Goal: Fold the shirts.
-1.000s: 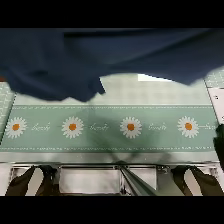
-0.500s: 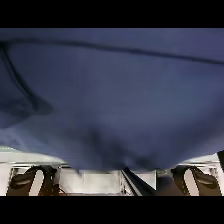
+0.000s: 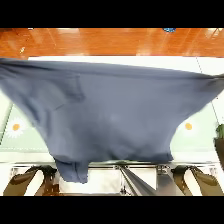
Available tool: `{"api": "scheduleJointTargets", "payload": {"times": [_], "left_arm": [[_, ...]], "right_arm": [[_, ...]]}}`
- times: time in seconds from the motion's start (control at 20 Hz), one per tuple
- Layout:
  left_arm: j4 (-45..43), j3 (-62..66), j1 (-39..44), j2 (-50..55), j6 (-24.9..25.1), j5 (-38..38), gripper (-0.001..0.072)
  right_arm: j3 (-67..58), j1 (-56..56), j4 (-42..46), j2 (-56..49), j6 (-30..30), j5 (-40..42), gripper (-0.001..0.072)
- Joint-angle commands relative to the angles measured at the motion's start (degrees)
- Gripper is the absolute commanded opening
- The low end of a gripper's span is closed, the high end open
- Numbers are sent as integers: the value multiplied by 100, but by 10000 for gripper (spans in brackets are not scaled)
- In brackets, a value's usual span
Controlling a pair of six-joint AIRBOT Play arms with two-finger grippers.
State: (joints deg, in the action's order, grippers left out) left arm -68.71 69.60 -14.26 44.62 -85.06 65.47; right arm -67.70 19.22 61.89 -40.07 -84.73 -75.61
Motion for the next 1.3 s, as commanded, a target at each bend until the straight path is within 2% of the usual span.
{"api": "scheduleJointTargets", "payload": {"times": [0.0, 0.15, 0.3, 0.4, 0.5, 0.65, 0.8, 0.95, 1.05, 1.25], "left_arm": [[1123, -595, 2, 1685, 560, -772, 18], [1821, -177, 2, 3469, 839, -1237, 18], [2352, 761, 59, 4994, 833, -1233, 18], [2437, 1399, 210, 5652, 658, -1099, 18], [2435, 1871, 365, 6017, 636, -905, 18], [2420, 2020, 426, 6022, 636, -713, 18], [2109, 2017, 208, 5751, 664, -87, 18], [1550, 1823, 13, 5372, 848, 579, 18], [1550, 1349, -46, 5206, 1099, 920, 18], [1499, -127, -85, 4955, 1311, 844, 18]], "right_arm": [[658, -22, -741, -1364, 597, 1040, 19], [428, -291, -1207, -3027, 922, 1869, 19], [-304, -483, -1528, -4590, 828, 2055, 19], [-857, -540, -1871, -5287, 828, 2159, 19], [-1403, -586, -1888, -5746, 715, 1930, 19], [-1681, -581, -1799, -5893, 704, 1462, 19], [-1681, -363, -1657, -5740, 798, 776, 19], [-1679, -153, -852, -5563, 737, 149, 19], [-1517, -142, -457, -5541, 708, -74, 19], [-938, -195, -444, -5541, 769, 66, 19]]}}
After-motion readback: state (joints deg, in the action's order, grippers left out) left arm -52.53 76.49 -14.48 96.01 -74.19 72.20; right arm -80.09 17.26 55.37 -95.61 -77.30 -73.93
